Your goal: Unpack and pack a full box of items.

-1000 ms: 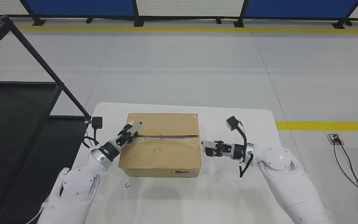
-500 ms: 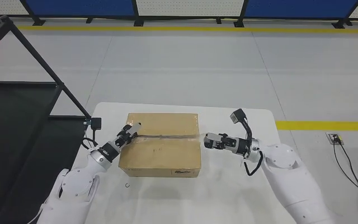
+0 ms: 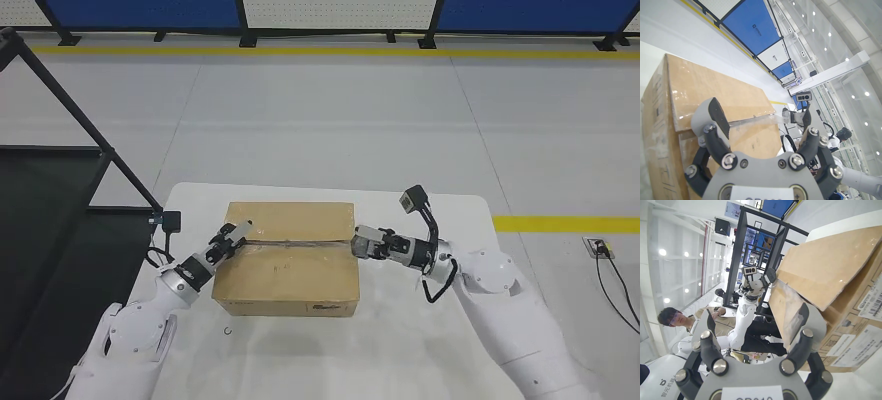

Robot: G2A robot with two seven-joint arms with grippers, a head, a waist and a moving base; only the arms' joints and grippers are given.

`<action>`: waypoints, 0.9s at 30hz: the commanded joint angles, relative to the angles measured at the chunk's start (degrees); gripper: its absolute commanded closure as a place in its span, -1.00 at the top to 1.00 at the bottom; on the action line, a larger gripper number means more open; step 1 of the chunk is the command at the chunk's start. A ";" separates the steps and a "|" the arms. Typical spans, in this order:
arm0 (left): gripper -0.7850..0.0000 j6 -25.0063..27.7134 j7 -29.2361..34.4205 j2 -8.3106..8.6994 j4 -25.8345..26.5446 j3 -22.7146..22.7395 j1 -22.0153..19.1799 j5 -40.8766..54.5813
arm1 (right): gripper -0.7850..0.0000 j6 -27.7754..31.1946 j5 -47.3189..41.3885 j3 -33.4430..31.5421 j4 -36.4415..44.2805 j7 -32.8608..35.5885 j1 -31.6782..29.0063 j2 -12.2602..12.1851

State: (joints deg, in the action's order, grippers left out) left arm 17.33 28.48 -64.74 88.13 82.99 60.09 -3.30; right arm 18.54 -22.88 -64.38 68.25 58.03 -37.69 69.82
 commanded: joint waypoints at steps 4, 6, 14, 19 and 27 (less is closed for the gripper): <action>1.00 0.24 -0.21 0.03 -0.06 0.03 0.13 0.04 | 1.00 -4.34 -2.54 -0.04 -0.14 2.74 0.83 -0.04; 1.00 0.32 -0.32 0.04 -0.05 0.03 0.19 0.17 | 1.00 -6.71 -1.10 0.58 0.29 3.11 1.28 -0.07; 1.00 0.66 -0.29 0.11 0.23 0.09 0.55 0.41 | 1.00 -4.85 -4.74 -0.07 1.93 10.99 0.47 -0.47; 1.00 4.42 1.80 0.36 2.63 0.04 2.24 -0.42 | 1.00 -3.84 -9.10 -0.76 2.77 12.37 -0.61 -0.47; 1.00 11.25 -4.34 0.70 8.31 0.83 7.10 -12.84 | 1.00 -7.40 -12.41 0.03 3.37 7.63 -0.28 0.11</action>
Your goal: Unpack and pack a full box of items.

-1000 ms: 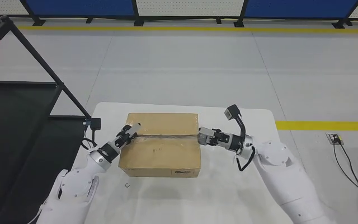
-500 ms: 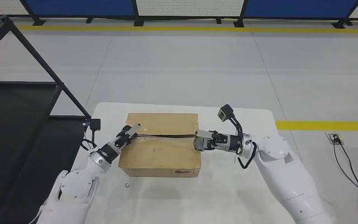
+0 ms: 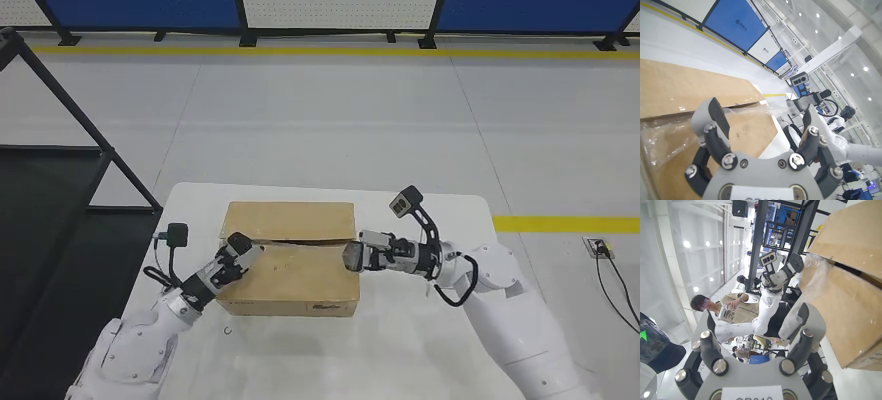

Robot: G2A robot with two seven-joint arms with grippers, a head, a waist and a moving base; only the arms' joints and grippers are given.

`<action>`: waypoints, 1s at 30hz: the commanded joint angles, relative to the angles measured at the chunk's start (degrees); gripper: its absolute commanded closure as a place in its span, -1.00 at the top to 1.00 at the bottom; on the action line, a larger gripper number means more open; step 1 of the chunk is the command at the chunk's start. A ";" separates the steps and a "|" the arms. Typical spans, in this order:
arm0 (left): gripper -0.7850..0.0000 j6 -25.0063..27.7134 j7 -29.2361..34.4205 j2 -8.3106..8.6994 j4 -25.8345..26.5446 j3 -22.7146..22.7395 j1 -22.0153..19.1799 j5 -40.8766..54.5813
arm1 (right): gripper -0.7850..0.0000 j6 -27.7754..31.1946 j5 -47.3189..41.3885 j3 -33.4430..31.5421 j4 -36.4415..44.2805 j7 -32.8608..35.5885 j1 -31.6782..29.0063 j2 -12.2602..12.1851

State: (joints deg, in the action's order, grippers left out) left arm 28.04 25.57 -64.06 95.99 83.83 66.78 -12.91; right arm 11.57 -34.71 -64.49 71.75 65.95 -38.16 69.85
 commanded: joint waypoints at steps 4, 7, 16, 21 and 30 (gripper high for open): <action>1.00 0.78 -6.43 0.04 1.87 -0.77 1.45 -16.55 | 1.00 -1.55 -2.30 0.78 -1.28 -1.74 1.21 0.52; 1.00 -0.87 -10.48 -0.03 2.08 -2.24 1.51 -28.08 | 1.00 -1.66 -2.57 1.18 -2.16 -2.57 1.87 0.77; 1.00 -7.96 -21.06 -0.95 -2.63 -8.71 -3.13 -49.21 | 1.00 -0.94 -2.98 0.98 -3.50 -3.13 1.83 0.97; 1.00 -9.14 -23.11 -1.38 -5.04 -11.02 -5.46 -53.67 | 1.00 -0.70 -3.17 0.29 -3.26 -2.92 1.15 0.85; 1.00 -10.73 -26.26 -1.94 -6.06 -12.43 -7.19 -56.10 | 1.00 -0.49 -2.92 -0.60 -2.87 -2.76 0.61 0.69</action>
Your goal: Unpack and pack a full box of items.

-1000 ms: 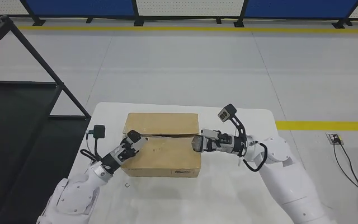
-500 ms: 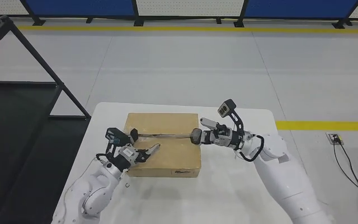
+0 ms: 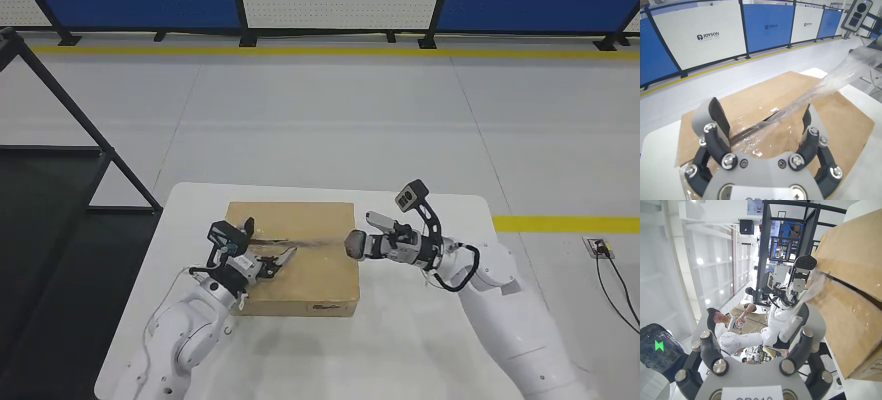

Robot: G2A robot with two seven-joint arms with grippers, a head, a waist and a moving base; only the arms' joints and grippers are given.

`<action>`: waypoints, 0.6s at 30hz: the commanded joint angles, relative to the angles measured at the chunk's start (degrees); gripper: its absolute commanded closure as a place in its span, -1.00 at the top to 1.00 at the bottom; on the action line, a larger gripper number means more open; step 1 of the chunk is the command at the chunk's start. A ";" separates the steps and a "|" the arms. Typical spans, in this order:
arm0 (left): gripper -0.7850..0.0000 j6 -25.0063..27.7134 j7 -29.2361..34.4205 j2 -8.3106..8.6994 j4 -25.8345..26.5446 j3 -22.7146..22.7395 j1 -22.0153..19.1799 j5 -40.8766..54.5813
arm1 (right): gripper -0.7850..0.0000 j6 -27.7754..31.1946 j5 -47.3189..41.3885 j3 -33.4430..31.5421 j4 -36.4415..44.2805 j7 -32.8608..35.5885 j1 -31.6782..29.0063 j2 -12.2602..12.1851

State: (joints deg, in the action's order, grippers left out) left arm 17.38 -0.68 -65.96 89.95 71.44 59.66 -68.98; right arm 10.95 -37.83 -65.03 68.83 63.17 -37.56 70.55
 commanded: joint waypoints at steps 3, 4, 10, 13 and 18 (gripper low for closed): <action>1.00 -0.10 0.03 -0.14 -0.07 -0.05 -0.35 -0.09 | 1.00 1.16 2.69 -0.42 0.33 -1.66 -0.13 -0.17; 1.00 -0.16 0.12 -0.17 -0.13 -0.04 -0.46 -0.12 | 1.00 1.60 3.98 -0.52 0.64 -2.30 -0.25 -0.26; 1.00 -0.76 0.33 -0.49 -0.49 -0.40 -1.46 0.13 | 1.00 4.07 13.74 -1.20 3.95 -8.57 -2.33 -0.88; 1.00 -1.22 0.44 -0.69 -0.97 -0.65 -2.29 0.20 | 1.00 3.82 16.35 -1.29 5.80 -11.22 -3.61 -1.02; 1.00 -1.76 0.65 -1.04 -1.95 -1.11 -3.75 0.43 | 1.00 3.39 18.48 -2.15 6.85 -13.31 -4.83 -1.31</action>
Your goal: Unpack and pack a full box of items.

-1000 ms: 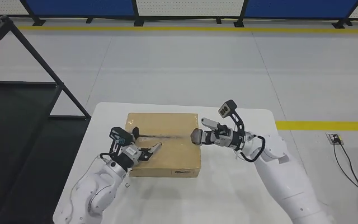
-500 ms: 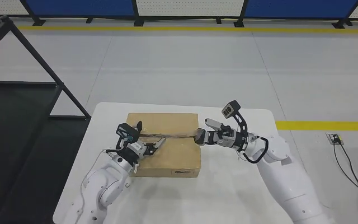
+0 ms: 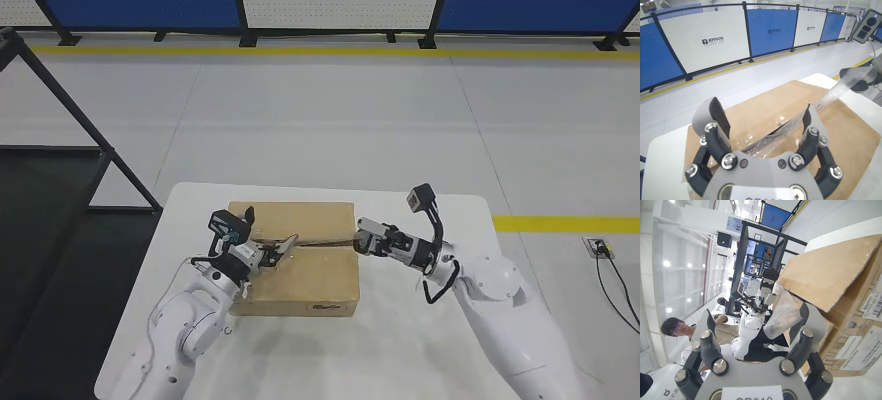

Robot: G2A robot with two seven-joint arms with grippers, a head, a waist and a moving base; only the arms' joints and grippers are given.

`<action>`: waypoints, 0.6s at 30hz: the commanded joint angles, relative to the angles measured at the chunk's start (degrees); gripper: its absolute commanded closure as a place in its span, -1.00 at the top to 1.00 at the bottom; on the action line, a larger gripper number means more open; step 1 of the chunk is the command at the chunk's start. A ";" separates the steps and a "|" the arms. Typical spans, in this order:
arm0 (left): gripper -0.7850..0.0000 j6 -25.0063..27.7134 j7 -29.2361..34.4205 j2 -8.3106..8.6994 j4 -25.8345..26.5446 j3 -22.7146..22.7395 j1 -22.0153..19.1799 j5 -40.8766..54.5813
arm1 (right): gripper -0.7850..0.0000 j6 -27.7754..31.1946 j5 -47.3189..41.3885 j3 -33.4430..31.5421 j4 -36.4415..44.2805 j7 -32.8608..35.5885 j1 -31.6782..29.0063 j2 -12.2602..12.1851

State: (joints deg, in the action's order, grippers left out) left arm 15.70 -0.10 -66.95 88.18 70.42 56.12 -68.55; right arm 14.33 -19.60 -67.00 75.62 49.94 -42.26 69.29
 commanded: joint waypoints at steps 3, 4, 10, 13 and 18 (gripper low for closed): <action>1.00 -0.21 0.13 -0.20 -0.24 -0.28 -0.39 -0.02 | 1.00 -0.26 0.52 -0.54 0.32 -0.10 -0.57 -0.19; 1.00 -0.26 0.03 -0.22 -0.19 -0.26 -0.34 -0.13 | 1.00 -0.51 0.55 -0.61 0.41 0.03 -0.65 -0.22; 1.00 -0.70 -0.56 -0.42 -1.03 -0.18 -0.72 -0.75 | 1.00 -2.13 0.70 -0.64 0.77 0.82 -0.50 -0.34; 1.00 -1.38 -0.99 -0.61 -1.53 -0.26 -1.36 -0.64 | 1.00 -2.45 0.89 -0.74 0.66 0.81 -0.37 -0.38; 1.00 -0.06 -0.95 -0.85 -1.80 -0.58 -1.73 0.52 | 1.00 -2.79 0.69 -1.00 0.60 1.02 -0.45 -0.47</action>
State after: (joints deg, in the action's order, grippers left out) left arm 14.77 -1.16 -67.78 86.13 69.82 54.19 -68.84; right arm 11.65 -18.90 -67.99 76.18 50.95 -42.69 68.83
